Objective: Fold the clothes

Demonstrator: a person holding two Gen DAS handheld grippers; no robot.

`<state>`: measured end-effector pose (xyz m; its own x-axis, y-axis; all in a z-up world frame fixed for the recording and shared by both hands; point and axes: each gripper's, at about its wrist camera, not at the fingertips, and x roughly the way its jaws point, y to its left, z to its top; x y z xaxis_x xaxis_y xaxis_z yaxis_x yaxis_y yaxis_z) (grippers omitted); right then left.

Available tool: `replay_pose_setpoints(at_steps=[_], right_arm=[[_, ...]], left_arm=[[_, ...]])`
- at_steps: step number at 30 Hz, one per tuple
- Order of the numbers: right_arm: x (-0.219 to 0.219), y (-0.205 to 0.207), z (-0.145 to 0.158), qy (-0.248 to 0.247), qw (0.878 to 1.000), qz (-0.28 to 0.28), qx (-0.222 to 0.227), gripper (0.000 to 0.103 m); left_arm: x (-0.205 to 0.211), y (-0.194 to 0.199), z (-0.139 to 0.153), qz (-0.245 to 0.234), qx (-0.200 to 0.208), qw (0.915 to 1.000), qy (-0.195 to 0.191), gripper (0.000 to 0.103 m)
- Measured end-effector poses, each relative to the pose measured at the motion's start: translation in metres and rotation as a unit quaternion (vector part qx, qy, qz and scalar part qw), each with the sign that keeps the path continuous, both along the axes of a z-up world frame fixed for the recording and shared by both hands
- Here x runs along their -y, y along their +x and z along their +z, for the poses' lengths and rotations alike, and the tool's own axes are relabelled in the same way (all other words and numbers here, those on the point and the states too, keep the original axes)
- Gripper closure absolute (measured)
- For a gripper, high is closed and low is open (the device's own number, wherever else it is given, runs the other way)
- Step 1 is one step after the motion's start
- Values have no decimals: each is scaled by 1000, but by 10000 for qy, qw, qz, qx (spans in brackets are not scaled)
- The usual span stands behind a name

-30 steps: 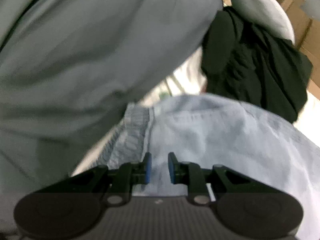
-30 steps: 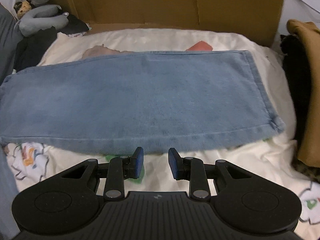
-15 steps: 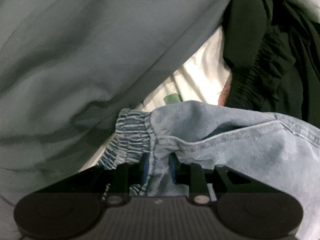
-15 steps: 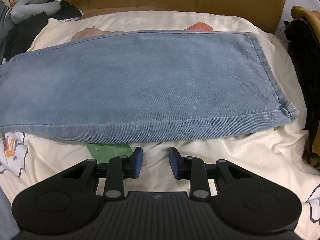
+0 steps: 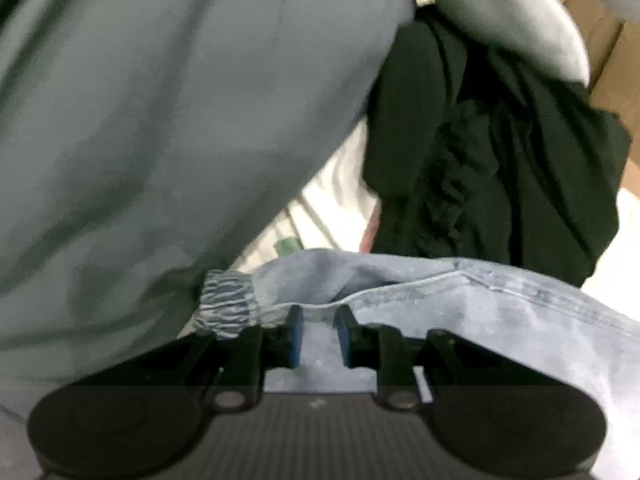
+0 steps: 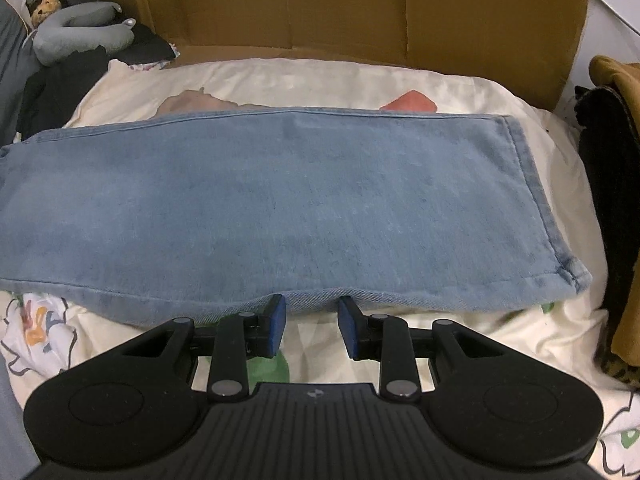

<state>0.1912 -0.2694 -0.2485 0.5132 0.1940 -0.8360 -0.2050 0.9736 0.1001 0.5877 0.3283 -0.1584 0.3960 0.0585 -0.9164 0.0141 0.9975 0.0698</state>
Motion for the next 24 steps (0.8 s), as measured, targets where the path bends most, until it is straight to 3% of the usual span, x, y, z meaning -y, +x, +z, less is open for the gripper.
replay_pose_setpoints(at_steps=[6, 12, 17, 22, 24], right_arm=[[0, 13, -10, -2, 10000, 33, -84, 68], [2, 23, -17, -67, 9999, 45, -127, 68], [8, 28, -16, -138, 9997, -93, -152, 68], [14, 34, -9, -623, 9974, -333, -164, 68], [19, 36, 1, -447, 9973, -577, -112, 68]], left_arm=[[-4, 16, -39, 155, -80, 9998, 74, 82], [1, 12, -45, -54, 145, 9996, 224, 82], [1, 6, -19, -68, 62, 9997, 227, 83], [16, -14, 11, -252, 201, 9994, 91, 83], [28, -23, 16, -438, 297, 9986, -20, 83]])
